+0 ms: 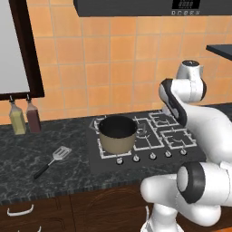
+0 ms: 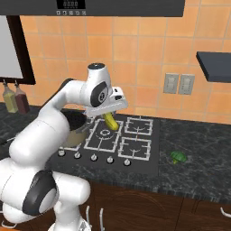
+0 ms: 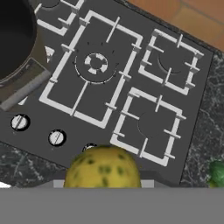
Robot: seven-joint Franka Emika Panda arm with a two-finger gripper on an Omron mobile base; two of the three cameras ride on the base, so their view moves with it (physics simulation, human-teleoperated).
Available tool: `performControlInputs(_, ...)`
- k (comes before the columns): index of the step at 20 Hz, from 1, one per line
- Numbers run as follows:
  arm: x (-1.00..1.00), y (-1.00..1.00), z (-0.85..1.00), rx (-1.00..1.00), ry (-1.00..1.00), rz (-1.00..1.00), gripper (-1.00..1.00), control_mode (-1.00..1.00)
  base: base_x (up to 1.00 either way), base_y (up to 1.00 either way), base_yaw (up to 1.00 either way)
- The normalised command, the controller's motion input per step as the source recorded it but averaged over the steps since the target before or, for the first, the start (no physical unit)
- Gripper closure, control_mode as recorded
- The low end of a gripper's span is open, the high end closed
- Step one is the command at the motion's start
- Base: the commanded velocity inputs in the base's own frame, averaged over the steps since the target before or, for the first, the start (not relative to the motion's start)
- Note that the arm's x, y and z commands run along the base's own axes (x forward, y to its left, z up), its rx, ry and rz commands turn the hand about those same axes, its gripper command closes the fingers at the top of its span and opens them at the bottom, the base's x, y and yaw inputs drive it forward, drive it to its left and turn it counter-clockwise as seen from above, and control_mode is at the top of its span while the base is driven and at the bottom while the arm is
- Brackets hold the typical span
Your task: Put the cucumber and broccoli in the pot. Retrieve the spatula and lightly stir the vegetables in the pot.
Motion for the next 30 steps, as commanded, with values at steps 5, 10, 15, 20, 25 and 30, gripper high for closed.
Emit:
performControlInputs(5,0.41,1.0,0.0,0.0,0.04,0.04,1.0,-1.0,0.0,0.0,0.0)
performControlInputs(10,0.52,1.0,0.0,0.0,0.06,0.05,1.0,-1.0,0.0,0.0,0.0)
performControlInputs(15,0.41,1.0,-0.07,0.0,0.0,0.02,1.0,-1.0,0.0,0.0,0.0)
performControlInputs(20,0.22,0.86,-0.58,-0.01,0.02,0.0,1.0,-1.0,0.0,0.0,0.0)
performControlInputs(25,0.22,0.34,-0.7,-0.04,0.0,0.0,1.0,-1.0,0.0,0.0,0.0)
performControlInputs(30,0.07,0.13,-0.59,-0.05,0.0,0.0,1.0,-1.0,0.0,0.0,0.0)
